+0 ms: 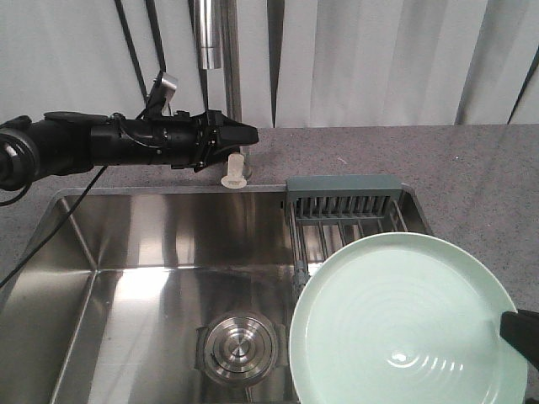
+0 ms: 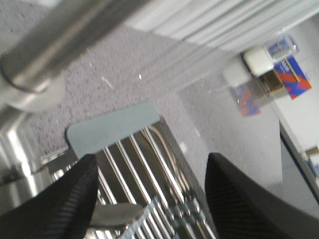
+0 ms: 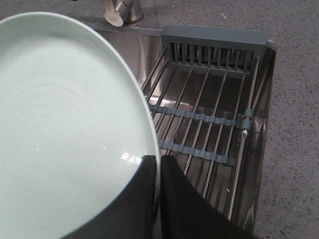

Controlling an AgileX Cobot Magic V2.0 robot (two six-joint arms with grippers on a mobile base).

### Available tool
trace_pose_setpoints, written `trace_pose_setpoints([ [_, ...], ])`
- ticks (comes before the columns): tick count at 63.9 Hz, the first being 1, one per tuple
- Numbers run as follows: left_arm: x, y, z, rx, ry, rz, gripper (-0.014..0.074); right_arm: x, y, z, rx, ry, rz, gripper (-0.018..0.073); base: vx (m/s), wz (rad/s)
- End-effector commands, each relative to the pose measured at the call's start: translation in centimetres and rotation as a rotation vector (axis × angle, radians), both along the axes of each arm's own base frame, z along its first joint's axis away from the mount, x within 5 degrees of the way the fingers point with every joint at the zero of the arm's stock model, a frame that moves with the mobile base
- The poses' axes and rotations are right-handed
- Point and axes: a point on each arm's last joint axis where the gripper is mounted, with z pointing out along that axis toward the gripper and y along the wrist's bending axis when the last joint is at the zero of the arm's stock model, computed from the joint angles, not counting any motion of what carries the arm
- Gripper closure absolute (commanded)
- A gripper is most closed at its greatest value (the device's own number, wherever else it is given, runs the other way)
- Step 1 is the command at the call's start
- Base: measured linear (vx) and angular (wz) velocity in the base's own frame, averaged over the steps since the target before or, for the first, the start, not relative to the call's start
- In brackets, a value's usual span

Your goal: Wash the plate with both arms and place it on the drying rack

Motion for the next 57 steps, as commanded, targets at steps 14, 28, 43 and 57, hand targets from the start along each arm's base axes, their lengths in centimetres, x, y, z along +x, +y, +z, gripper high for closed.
trace_pose_setpoints([
  [14,-2.8,-1.2,3.6,-0.049,0.0,-0.233,0.0157,0.3,-0.1,1.3,0.033,-0.077,-0.03,0.0564,0.0,0.0],
  [28,-1.8,0.2,5.2,-0.047,-0.058,-0.183,0.0181,0.3,-0.1,1.3,0.033,-0.077,-0.03,0.0564,0.0,0.0],
  [43,-0.2,4.3,7.7,-0.024,-0.079,-0.088,0.0401,0.3,-0.1,1.3,0.033,-0.077,-0.03,0.0564,0.0,0.0],
  [57,-1.1,9.3,9.1,0.164,-0.013,-0.037,0.0605,0.3,-0.1,1.3,0.033,-0.077,-0.03,0.0564,0.0,0.0],
])
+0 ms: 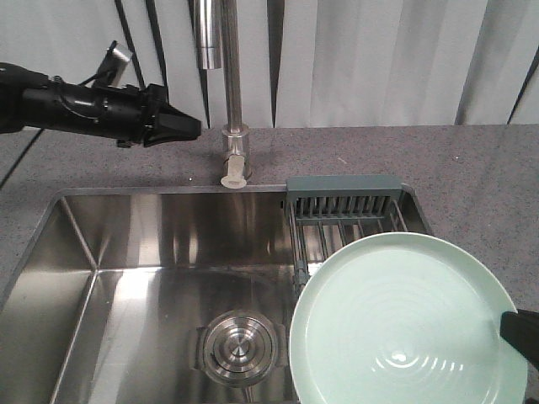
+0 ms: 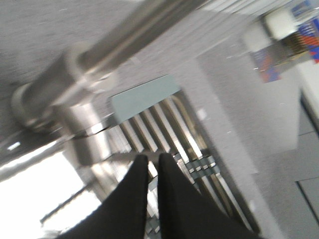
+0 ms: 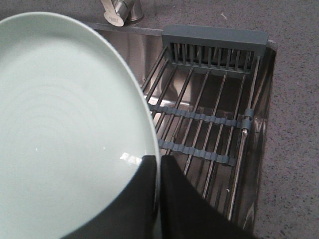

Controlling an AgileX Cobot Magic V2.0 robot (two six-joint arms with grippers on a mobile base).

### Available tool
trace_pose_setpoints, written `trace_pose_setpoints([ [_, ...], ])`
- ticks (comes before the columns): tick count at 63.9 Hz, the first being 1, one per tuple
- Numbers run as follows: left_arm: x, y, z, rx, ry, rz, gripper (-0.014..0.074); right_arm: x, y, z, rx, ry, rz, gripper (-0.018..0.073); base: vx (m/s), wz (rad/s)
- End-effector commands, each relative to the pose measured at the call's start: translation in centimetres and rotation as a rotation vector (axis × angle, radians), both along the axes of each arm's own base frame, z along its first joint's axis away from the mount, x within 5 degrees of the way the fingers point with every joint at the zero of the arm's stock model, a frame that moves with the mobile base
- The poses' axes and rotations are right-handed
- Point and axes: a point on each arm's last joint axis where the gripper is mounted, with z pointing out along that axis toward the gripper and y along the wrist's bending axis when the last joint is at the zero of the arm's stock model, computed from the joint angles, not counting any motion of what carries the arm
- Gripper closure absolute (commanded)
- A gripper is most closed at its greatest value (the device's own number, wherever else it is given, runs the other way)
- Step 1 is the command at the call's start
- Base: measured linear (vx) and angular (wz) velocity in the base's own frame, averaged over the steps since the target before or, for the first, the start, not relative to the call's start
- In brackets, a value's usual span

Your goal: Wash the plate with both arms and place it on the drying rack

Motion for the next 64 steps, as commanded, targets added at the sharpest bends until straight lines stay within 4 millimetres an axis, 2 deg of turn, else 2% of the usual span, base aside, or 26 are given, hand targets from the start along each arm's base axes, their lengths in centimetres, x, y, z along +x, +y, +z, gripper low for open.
trace_pose_setpoints([
  [1,-1.9,1.7,5.0,0.025,-0.062,0.01,0.0605,0.3,-0.1,1.3,0.033,-0.077,-0.03,0.0564,0.0,0.0],
  [9,-3.4,3.8,6.8,0.109,-0.075,0.032,0.0604,0.3,-0.1,1.3,0.033,-0.077,-0.03,0.0564,0.0,0.0],
  [19,-6.2,5.6,10.5,0.226,-0.149,0.081,0.0603,0.3,-0.1,1.3,0.033,-0.077,-0.03,0.0564,0.0,0.0],
  [31,-11.6,6.7,15.8,0.429,-0.28,0.161,0.0603,0.3,-0.1,1.3,0.033,-0.077,-0.03,0.0564,0.0,0.0],
  [41,-16.6,6.5,18.3,0.477,-0.382,0.254,0.0603,0.4,-0.1,1.3,0.034,-0.078,-0.03,0.0564,0.0,0.0],
  [47,-19.6,6.3,18.4,0.471,-0.426,0.315,0.0603,0.4,-0.1,1.3,0.034,-0.078,-0.03,0.0564,0.0,0.0],
  [54,-22.8,6.2,17.1,0.463,-0.457,0.396,0.0603,0.3,0.0,1.3,0.04,-0.072,-0.027,0.0564,0.0,0.0],
  [58,-24.5,6.1,15.8,0.457,-0.462,0.436,0.0603,0.3,0.0,1.3,0.041,-0.063,-0.023,0.0564,0.0,0.0],
  [64,-27.1,5.9,12.8,0.444,-0.446,0.483,0.0603,0.3,0.0,1.3,0.041,-0.064,-0.023,0.0564,0.0,0.0],
])
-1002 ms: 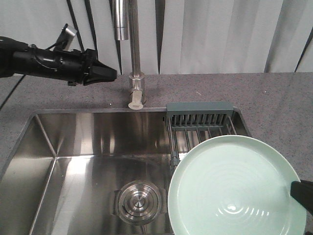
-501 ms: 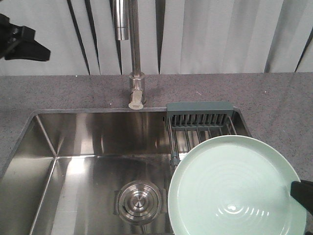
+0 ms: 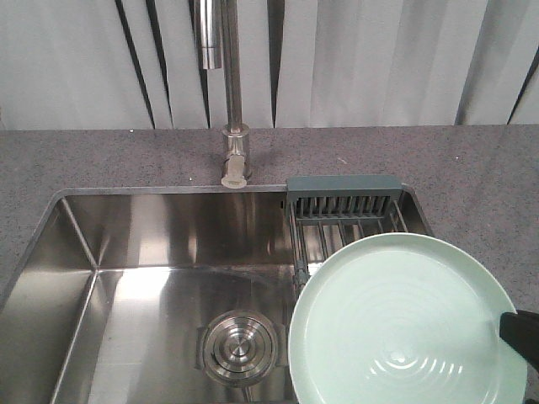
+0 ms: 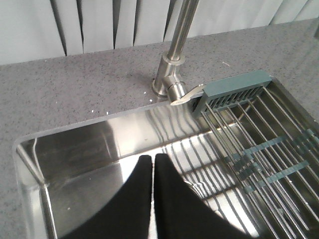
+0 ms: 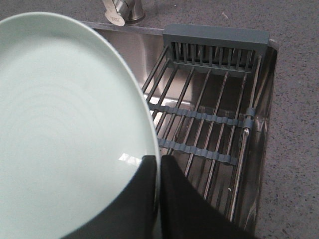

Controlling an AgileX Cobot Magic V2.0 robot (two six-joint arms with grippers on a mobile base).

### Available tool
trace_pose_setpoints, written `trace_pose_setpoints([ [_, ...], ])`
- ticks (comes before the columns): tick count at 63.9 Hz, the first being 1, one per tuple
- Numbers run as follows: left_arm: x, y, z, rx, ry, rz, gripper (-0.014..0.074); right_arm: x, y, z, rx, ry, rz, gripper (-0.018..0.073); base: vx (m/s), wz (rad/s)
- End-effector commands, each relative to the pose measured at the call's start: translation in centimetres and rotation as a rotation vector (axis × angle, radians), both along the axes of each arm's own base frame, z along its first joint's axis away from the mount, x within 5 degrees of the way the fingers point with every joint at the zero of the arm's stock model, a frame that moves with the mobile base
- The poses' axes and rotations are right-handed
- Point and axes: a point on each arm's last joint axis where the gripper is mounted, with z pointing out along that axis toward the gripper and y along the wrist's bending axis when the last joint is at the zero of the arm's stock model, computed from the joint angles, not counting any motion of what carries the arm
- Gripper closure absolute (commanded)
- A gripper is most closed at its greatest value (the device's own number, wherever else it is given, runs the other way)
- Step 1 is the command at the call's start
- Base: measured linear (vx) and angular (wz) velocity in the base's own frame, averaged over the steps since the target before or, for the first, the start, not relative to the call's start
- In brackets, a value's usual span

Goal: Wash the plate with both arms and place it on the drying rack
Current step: 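Swing the held plate over the sink basin with the right gripper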

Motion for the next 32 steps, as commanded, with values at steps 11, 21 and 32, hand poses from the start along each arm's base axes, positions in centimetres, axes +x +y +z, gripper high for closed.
trace_pose_setpoints([
  [11,-6.2,-0.7,-5.7,-0.134,-0.103,0.116,0.0603,0.3,-0.1,1.3,0.039,-0.077,-0.03,0.0564,0.0,0.0],
  [21,-8.5,-1.0,-8.5,-0.139,-0.156,0.13,0.0603,0.3,0.1,1.4,0.07,-0.064,-0.024,0.0564,0.0,0.0],
  [32,-10.6,-1.4,-9.3,-0.148,-0.288,0.11,0.0603,0.2,0.2,1.3,0.075,-0.048,-0.014,0.0564,0.0,0.0],
])
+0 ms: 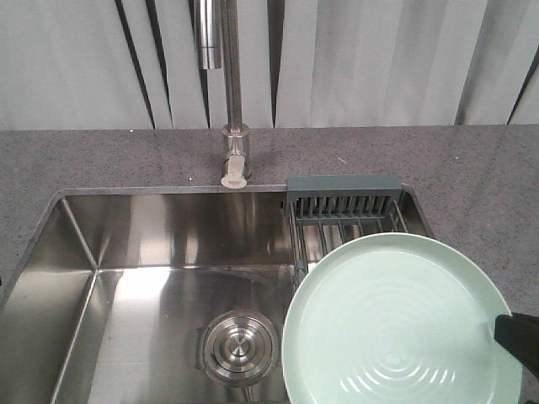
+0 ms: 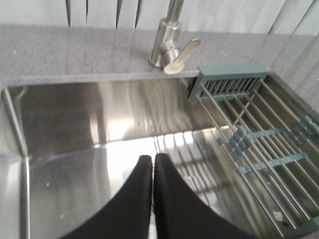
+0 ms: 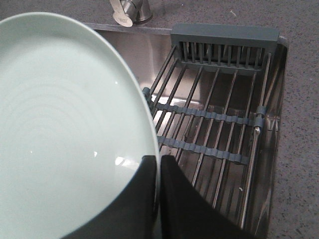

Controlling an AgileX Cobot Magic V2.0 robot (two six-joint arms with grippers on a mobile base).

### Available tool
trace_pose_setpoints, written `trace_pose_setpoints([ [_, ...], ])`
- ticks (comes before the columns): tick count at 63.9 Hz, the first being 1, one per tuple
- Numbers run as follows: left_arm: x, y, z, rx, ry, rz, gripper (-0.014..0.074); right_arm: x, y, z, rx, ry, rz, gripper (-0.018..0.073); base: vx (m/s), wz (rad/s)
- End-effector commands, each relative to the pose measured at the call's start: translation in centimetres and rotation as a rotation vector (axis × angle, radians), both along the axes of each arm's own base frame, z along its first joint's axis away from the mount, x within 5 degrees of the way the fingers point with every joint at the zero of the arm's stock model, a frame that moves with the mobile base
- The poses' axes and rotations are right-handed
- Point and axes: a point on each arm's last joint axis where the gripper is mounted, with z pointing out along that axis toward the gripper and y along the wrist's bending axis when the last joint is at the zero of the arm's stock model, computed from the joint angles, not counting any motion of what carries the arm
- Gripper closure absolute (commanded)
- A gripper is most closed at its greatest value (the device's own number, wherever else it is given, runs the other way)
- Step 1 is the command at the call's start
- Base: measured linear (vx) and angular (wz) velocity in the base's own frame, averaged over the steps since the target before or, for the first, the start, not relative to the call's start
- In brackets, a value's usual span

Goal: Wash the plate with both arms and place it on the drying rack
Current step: 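Swing the held plate over the sink basin with the right gripper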

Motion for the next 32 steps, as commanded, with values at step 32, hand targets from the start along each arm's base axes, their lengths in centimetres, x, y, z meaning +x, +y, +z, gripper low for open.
trace_pose_setpoints([
  [32,-1.5,-0.4,1.1,-0.016,-0.167,-0.014,0.0603,6.9,1.6,5.9,-0.047,0.071,0.128,0.0562,0.0,0.0],
])
